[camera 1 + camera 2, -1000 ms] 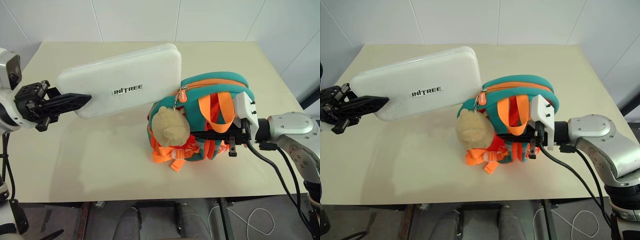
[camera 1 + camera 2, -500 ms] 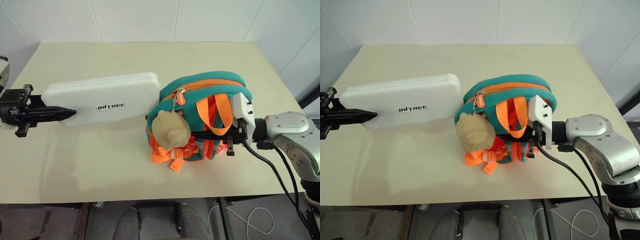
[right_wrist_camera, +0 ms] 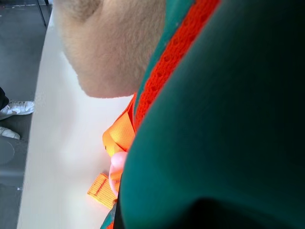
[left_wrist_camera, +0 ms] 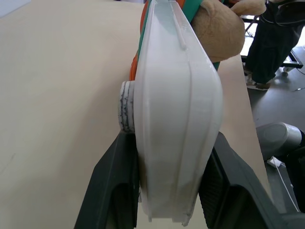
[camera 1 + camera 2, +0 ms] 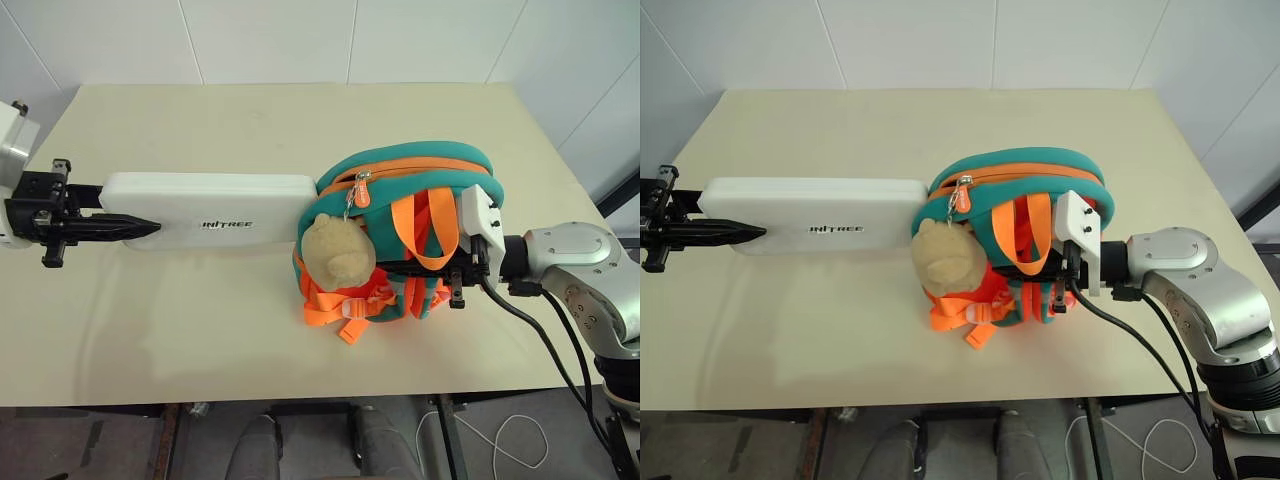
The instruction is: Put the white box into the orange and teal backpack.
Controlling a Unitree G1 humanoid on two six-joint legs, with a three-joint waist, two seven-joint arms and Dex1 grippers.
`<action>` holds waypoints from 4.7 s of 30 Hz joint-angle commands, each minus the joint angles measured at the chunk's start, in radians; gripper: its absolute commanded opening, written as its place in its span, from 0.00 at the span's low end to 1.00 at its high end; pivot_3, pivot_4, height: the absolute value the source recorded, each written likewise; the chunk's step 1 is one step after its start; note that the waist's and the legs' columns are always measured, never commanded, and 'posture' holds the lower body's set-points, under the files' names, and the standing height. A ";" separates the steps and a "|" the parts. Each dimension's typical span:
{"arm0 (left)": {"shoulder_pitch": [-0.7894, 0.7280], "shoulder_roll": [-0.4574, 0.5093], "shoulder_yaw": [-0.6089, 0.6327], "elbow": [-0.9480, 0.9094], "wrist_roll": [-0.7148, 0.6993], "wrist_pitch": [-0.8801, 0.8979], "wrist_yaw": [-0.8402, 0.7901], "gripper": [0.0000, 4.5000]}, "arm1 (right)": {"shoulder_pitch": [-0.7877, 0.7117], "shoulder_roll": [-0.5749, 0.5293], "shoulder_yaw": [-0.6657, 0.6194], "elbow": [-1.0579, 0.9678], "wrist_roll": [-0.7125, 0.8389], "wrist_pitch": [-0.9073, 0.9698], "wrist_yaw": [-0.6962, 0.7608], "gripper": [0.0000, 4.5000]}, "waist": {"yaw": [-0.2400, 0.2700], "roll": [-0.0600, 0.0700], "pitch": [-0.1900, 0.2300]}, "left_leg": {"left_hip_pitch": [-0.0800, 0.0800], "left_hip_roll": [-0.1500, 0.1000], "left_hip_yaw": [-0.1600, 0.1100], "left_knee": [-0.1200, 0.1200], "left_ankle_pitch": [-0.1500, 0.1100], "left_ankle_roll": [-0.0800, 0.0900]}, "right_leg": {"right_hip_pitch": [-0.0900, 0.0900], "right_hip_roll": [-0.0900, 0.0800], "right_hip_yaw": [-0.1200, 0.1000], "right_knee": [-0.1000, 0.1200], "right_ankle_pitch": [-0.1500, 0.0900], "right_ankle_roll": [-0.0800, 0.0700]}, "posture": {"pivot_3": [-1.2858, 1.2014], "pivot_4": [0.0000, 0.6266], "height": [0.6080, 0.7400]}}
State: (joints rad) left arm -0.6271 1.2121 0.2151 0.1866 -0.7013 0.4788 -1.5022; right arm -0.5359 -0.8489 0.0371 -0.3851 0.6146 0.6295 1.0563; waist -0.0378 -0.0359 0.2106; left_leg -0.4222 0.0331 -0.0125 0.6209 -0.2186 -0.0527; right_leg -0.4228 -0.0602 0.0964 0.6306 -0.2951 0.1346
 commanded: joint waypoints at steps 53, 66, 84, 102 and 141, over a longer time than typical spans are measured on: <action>-0.333 -0.665 -0.394 -0.277 0.186 0.441 0.553 0.35 | -0.008 0.031 0.000 -0.006 -0.056 0.000 -0.025 0.00 | 0.006 0.000 0.000 | 0.006 -0.001 -0.004 0.011 0.001 0.001 | 0.010 0.002 0.002 0.007 0.003 0.005 | 0.52 0.24 1.00; -0.307 -0.385 -0.238 -0.381 0.085 0.432 0.329 1.00 | 0.005 0.027 -0.009 -0.021 -0.050 0.008 -0.043 0.00 | -0.015 0.000 0.000 | 0.008 -0.001 -0.004 0.006 0.001 0.001 | 0.010 0.002 0.002 0.005 0.002 0.004 | 0.52 0.24 1.00; -0.172 -0.414 -0.223 -0.633 -0.096 0.606 0.575 1.00 | -0.008 0.041 0.010 0.006 -0.063 -0.006 -0.040 0.00 | -0.015 -0.001 0.000 | 0.009 -0.001 -0.003 0.008 0.001 0.002 | 0.015 0.002 0.003 -0.002 0.001 0.002 | 0.52 0.24 1.00; -0.250 -0.432 -0.137 -0.539 -0.161 0.554 0.523 0.55 | 0.047 0.036 -0.027 -0.044 -0.036 0.011 -0.065 0.00 | -0.015 -0.001 0.000 | 0.009 -0.001 -0.003 0.007 0.001 0.002 | 0.015 0.002 0.003 -0.003 0.000 0.001 | 0.52 0.24 1.00; -0.148 -0.439 -0.550 -0.045 0.445 0.215 0.336 0.55 | 0.201 0.026 -0.135 -0.196 0.044 0.039 -0.169 0.00 | 0.005 -0.001 0.000 | 0.010 -0.001 -0.002 0.005 0.000 0.003 | 0.015 0.001 0.003 -0.003 -0.004 -0.006 | 0.52 0.24 1.00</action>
State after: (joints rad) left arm -0.7914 0.7841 -0.3801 0.1265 -0.2570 0.7014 -1.1919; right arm -0.3406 -0.7997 -0.0526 -0.5438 0.6393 0.6584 0.8978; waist -0.0328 -0.0364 0.2109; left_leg -0.4127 0.0317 -0.0145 0.6268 -0.2185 -0.0497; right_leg -0.4081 -0.0593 0.0989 0.6271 -0.3001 0.1257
